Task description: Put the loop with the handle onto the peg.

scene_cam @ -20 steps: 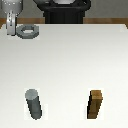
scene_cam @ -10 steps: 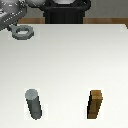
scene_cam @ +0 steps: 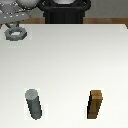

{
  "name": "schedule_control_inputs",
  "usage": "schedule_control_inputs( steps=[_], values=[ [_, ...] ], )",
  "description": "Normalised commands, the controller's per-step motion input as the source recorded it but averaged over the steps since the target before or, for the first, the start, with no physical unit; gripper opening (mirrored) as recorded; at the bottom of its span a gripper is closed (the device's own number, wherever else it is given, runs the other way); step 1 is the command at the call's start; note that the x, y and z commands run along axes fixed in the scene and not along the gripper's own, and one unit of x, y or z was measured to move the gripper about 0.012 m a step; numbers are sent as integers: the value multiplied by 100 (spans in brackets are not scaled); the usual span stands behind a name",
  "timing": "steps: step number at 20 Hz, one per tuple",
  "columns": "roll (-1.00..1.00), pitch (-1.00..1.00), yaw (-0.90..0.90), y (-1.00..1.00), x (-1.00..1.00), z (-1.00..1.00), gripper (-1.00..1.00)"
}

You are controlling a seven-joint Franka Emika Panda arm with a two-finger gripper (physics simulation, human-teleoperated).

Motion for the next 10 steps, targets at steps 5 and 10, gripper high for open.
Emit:
schedule_control_inputs(
  steps=[5, 10],
  values=[
    [0, 0, 0, 0, 60, 4, -100],
    [0, 0, 0, 0, 0, 0, -100]
  ],
)
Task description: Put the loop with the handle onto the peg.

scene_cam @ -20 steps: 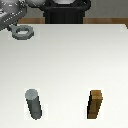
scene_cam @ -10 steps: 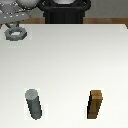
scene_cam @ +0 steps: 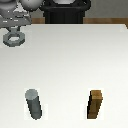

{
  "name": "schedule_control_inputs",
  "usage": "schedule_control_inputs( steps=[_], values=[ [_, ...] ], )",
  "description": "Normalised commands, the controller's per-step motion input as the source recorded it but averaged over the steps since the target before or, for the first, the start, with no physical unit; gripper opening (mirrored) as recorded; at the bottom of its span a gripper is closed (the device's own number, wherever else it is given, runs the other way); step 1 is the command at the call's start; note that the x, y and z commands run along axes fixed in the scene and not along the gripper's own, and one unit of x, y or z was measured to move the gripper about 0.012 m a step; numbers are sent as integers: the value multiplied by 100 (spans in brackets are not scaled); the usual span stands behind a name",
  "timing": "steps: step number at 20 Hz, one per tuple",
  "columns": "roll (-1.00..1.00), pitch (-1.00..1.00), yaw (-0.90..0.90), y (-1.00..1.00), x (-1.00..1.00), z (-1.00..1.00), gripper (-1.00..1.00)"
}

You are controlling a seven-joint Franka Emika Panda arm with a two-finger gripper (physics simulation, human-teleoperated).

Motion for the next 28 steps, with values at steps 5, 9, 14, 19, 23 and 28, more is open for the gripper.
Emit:
schedule_control_inputs(
  steps=[5, 9, 14, 19, 23, 28],
  values=[
    [0, 0, 0, 0, 40, 0, -100],
    [0, 0, 0, 0, 100, 0, -100],
    [0, 0, 0, 0, 100, 0, -100],
    [0, 0, 0, 0, 100, 0, -100],
    [0, 0, 0, 31, 50, 0, -100],
    [0, 0, 0, 100, 0, 0, -100]
  ],
)
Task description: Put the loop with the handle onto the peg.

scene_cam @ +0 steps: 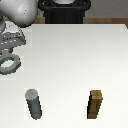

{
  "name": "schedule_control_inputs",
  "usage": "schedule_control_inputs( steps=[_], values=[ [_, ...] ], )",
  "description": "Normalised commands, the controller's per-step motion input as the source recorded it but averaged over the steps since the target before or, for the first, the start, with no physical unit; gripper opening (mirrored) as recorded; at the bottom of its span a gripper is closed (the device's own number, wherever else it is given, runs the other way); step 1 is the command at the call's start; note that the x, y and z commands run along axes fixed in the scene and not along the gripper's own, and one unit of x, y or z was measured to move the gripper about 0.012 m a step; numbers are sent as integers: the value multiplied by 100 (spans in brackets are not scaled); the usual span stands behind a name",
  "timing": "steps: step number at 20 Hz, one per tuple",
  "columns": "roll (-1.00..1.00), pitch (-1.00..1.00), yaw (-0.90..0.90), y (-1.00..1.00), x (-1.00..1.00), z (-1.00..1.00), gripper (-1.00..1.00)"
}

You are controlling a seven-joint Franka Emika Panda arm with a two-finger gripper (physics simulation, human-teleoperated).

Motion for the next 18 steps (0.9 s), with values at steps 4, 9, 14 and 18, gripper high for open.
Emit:
schedule_control_inputs(
  steps=[4, 9, 14, 18],
  values=[
    [0, 0, 0, 100, 0, 0, -100],
    [0, 0, 0, 40, 44, 0, -100],
    [0, 0, 0, 0, 40, 23, -100],
    [0, 0, 0, 0, 0, 100, -100]
  ],
)
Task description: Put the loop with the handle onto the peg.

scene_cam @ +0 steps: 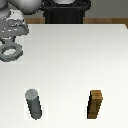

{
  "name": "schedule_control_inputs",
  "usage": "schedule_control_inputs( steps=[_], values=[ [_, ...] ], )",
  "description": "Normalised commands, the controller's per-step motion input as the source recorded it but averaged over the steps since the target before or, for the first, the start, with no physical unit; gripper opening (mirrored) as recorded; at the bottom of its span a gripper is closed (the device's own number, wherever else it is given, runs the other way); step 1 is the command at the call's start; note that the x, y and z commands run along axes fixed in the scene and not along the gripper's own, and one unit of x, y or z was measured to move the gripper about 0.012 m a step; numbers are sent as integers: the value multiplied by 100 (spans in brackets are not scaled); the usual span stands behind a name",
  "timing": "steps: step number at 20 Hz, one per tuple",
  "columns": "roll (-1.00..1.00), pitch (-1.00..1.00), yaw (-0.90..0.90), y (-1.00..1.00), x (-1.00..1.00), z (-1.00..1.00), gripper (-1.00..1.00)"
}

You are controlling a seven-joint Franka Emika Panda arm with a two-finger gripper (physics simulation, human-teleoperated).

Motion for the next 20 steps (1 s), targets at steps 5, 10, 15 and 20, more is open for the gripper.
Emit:
schedule_control_inputs(
  steps=[5, 10, 15, 20],
  values=[
    [0, 0, 0, 0, 40, 0, -100],
    [0, 0, 0, 0, 100, 0, -100],
    [0, 0, 0, 67, 40, 0, -100],
    [0, 0, 0, 100, 0, 0, -100]
  ],
)
